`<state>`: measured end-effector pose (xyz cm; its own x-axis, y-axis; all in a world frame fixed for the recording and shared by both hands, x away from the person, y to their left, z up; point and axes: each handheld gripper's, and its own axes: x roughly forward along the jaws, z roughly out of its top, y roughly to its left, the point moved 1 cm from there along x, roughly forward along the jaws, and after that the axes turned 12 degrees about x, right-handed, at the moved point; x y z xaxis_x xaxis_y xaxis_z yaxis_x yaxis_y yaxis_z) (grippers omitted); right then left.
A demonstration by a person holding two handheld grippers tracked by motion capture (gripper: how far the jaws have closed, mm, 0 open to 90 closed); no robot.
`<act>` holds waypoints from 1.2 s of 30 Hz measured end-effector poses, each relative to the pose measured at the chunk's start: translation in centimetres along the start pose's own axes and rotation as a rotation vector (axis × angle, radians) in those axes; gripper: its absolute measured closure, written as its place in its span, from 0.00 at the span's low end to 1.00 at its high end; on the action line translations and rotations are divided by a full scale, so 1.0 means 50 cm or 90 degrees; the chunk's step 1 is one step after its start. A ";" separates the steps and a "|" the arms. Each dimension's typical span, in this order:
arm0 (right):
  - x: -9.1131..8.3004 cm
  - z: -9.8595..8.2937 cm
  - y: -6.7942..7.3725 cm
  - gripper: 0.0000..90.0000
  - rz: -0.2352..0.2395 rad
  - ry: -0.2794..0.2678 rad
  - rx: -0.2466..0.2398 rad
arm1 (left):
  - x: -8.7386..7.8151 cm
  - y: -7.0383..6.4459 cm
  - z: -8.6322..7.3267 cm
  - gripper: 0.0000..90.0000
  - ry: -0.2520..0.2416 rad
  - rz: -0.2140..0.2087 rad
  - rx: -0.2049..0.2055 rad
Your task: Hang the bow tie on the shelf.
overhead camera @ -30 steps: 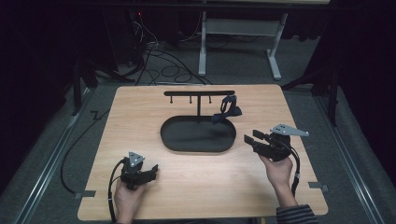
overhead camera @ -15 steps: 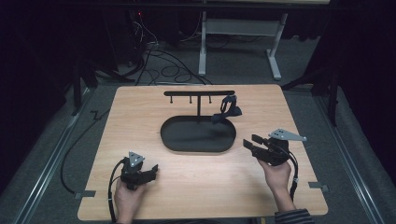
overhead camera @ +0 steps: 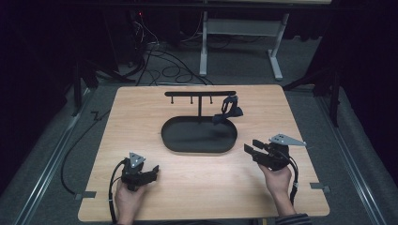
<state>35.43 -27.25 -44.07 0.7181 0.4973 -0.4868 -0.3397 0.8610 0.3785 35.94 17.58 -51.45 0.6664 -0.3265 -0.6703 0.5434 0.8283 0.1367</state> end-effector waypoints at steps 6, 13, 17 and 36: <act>0.004 -0.009 0.001 0.59 -0.001 0.003 -0.001 | 0.000 0.000 0.000 0.29 0.000 0.000 0.000; 0.011 -0.021 0.000 0.59 0.000 0.011 0.002 | 0.000 0.000 0.000 0.29 0.000 0.000 0.000; 0.017 -0.029 0.001 0.59 0.000 0.018 0.004 | 0.000 0.000 0.000 0.29 0.000 0.000 0.000; 0.044 -0.066 0.010 0.59 -0.019 0.040 -0.017 | 0.000 -0.001 0.000 0.29 0.000 -0.001 0.001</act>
<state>34.84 -25.35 -47.55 0.6892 0.4757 -0.5465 -0.3348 0.8780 0.3421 35.91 17.57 -51.45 0.6652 -0.3283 -0.6706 0.5456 0.8269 0.1363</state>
